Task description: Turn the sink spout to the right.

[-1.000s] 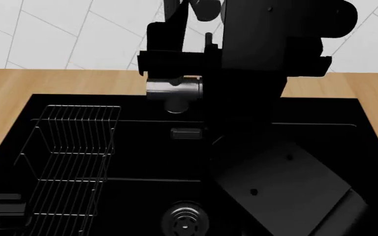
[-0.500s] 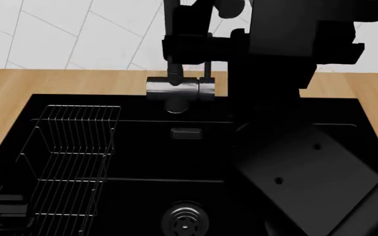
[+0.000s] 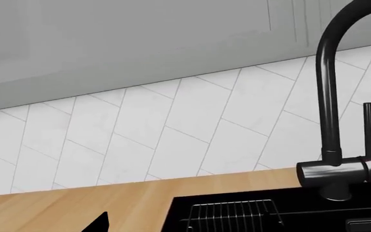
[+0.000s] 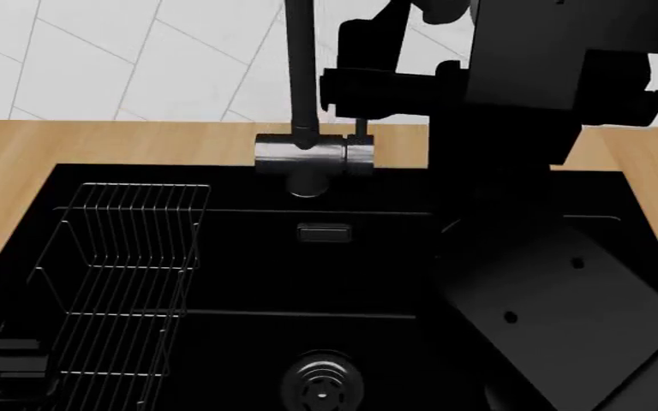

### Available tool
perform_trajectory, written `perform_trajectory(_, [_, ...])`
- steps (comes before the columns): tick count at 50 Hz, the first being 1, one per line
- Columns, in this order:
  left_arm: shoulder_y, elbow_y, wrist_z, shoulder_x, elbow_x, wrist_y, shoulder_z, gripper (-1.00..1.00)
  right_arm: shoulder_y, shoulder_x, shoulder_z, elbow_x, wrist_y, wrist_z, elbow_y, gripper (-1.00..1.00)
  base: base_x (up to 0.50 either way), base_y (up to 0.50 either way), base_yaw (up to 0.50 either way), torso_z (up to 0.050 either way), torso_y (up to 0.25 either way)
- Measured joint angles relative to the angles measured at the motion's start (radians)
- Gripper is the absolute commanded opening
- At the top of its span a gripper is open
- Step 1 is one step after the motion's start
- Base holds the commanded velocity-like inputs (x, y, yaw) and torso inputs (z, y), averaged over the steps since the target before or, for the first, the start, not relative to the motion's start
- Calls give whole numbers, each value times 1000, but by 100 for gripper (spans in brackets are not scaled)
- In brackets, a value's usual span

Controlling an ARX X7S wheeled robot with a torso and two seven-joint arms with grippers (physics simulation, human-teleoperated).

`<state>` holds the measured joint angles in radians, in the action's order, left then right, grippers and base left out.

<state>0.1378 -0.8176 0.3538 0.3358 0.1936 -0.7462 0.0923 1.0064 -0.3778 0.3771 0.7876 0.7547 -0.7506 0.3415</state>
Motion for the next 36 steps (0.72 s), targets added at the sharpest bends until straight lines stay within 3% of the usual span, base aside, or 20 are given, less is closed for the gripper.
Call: perform_trajectory(36, [3,2,14,11,6,-1,9,100,0,-45,-21,-17,-17,5,-43,100,0,0,0,0,0])
